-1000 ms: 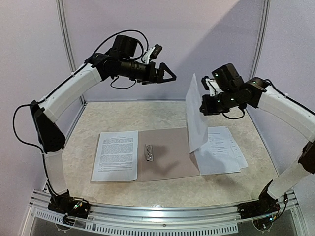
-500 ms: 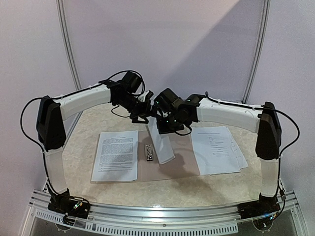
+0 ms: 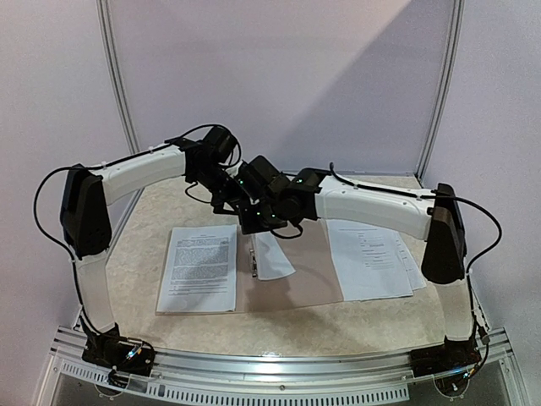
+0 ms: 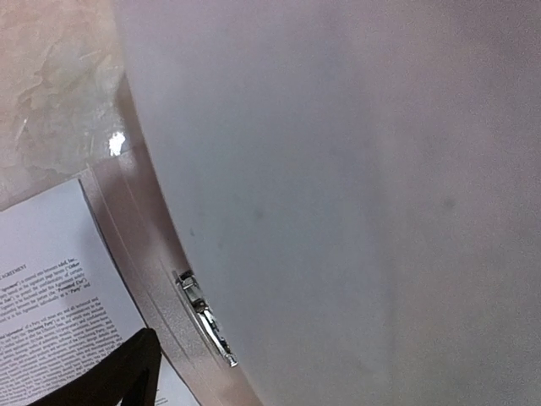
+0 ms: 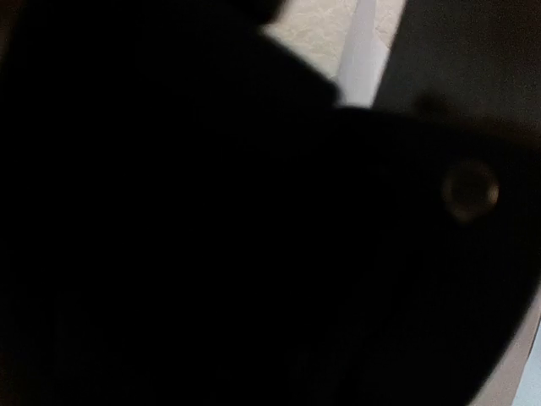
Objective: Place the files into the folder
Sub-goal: Pass from the right arm to the left
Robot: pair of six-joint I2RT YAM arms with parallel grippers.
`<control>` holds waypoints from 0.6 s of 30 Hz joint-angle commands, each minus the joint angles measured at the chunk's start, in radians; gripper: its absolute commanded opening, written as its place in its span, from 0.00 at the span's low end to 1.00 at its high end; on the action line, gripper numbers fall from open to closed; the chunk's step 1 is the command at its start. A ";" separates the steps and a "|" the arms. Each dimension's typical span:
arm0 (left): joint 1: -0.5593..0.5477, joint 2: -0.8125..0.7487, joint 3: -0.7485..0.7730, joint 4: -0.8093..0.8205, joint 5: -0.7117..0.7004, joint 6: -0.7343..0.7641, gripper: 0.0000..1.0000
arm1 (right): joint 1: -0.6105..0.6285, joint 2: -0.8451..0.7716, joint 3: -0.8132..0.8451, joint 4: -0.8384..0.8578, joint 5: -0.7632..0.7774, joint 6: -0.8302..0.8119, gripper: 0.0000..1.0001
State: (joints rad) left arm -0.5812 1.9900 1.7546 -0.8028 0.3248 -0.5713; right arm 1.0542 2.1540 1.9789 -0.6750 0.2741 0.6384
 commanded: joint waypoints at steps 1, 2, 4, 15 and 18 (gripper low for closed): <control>0.021 -0.013 -0.017 -0.044 -0.041 0.007 0.84 | 0.010 0.071 0.066 -0.005 -0.017 -0.006 0.00; 0.025 -0.014 -0.023 -0.051 -0.046 0.008 0.78 | 0.010 0.078 0.067 -0.003 -0.016 -0.006 0.00; 0.033 -0.016 -0.037 -0.060 -0.053 0.012 0.61 | 0.010 0.081 0.067 0.001 -0.010 -0.001 0.00; 0.048 -0.030 -0.043 -0.129 -0.052 0.125 0.00 | 0.008 0.075 0.024 0.084 -0.107 -0.036 0.18; 0.047 -0.034 -0.012 -0.183 -0.048 0.248 0.00 | 0.000 -0.023 -0.099 0.195 -0.175 -0.076 0.37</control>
State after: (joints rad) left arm -0.5491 1.9900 1.7027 -0.8932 0.2798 -0.4793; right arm 1.0637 2.2269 2.0003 -0.6044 0.1955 0.6209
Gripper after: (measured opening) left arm 0.016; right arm 0.255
